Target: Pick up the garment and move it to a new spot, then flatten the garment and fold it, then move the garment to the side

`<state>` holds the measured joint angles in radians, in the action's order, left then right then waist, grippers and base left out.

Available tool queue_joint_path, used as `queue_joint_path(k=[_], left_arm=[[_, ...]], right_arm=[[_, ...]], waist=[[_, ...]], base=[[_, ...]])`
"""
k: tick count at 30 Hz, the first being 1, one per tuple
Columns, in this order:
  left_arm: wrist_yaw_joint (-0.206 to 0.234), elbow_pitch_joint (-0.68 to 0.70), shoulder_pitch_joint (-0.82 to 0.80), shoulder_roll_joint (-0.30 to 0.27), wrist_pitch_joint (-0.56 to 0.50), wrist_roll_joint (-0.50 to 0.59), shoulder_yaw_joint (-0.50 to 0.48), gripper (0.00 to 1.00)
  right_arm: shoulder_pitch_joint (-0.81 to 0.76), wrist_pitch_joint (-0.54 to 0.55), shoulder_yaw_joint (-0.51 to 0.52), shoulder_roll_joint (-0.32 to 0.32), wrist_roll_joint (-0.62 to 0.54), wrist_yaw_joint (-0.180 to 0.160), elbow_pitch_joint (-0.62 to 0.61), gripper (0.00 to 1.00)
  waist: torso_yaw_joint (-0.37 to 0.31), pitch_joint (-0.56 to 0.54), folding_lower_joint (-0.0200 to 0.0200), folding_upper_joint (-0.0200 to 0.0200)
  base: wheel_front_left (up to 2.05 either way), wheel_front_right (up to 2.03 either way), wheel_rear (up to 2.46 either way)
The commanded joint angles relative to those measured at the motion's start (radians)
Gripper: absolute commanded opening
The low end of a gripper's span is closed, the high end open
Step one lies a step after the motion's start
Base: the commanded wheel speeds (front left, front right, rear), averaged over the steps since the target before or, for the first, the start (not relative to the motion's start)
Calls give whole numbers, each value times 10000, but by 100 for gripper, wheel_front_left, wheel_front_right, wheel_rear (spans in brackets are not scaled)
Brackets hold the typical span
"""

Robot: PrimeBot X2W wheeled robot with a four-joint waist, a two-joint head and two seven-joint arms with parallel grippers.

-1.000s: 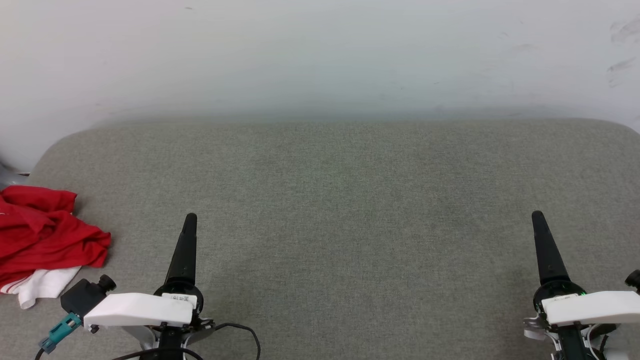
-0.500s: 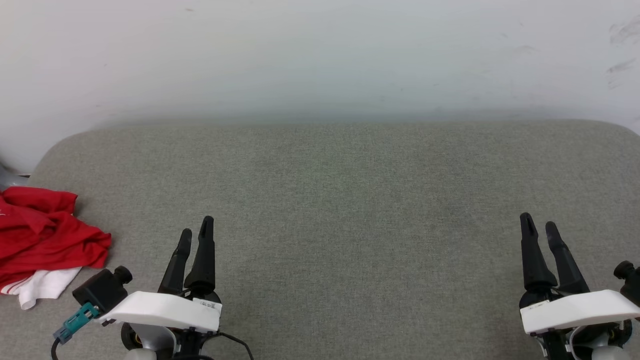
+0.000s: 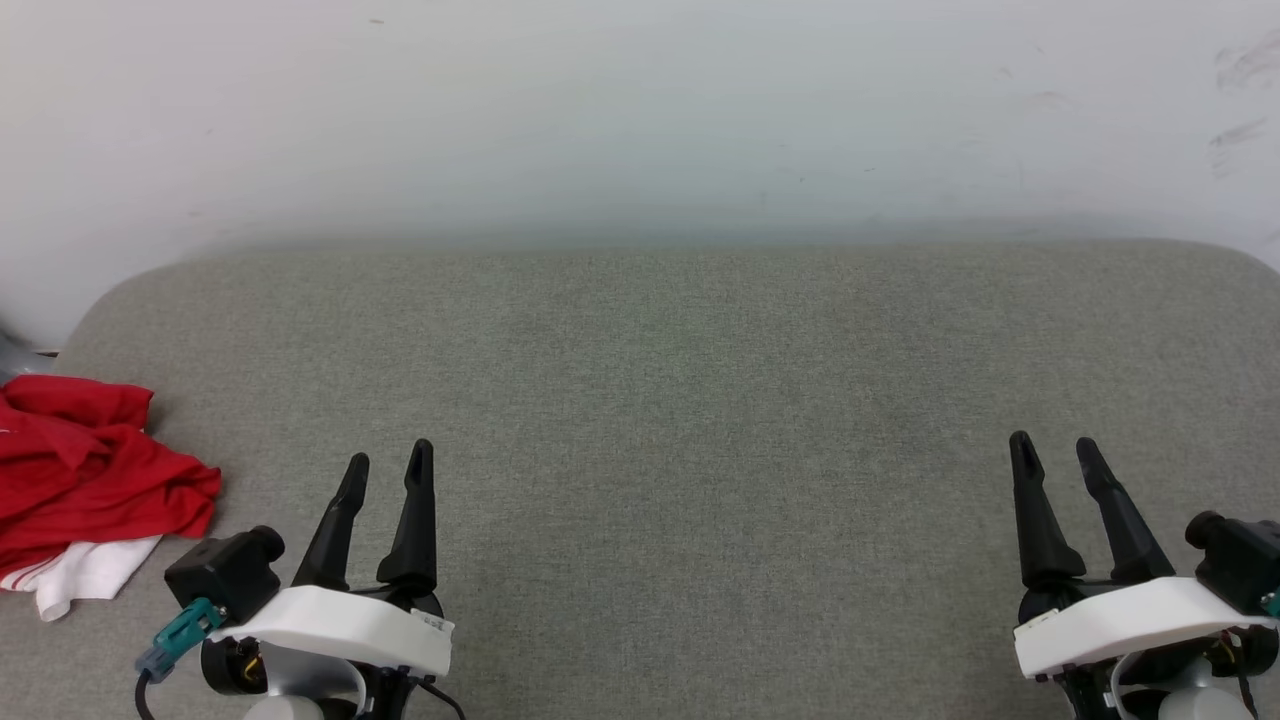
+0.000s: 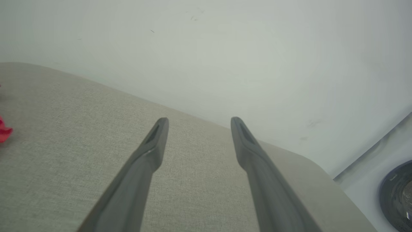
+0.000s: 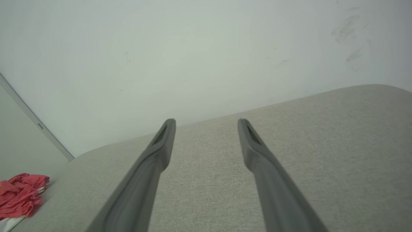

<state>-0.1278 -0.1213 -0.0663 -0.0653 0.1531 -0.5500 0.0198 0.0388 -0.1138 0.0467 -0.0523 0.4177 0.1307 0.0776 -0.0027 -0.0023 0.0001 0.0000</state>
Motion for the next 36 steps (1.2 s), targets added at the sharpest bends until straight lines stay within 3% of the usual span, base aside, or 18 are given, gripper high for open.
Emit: queue_joint_path(k=[1, 16, 36], left_arm=[[-31, 139, 2, -53, 81, 295, -19, 100], [128, 22, 117, -144, 443, 2495, 56, 100], [45, -434, 53, -104, 844, 3726, 81, 100]], right_arm=[[13, 33, -10, 7, -289, 0, -143, 100], [-123, 385, 161, 21, -2059, 0, -392, 100], [-333, 354, 256, 27, -2861, -1, -601, 100]], waist=[[7, -3, -1, 0], [36, -2, -1, 0], [67, -34, -1, 0]], base=[[0, 0, 0], [0, 0, 0], [0, 0, 0]])
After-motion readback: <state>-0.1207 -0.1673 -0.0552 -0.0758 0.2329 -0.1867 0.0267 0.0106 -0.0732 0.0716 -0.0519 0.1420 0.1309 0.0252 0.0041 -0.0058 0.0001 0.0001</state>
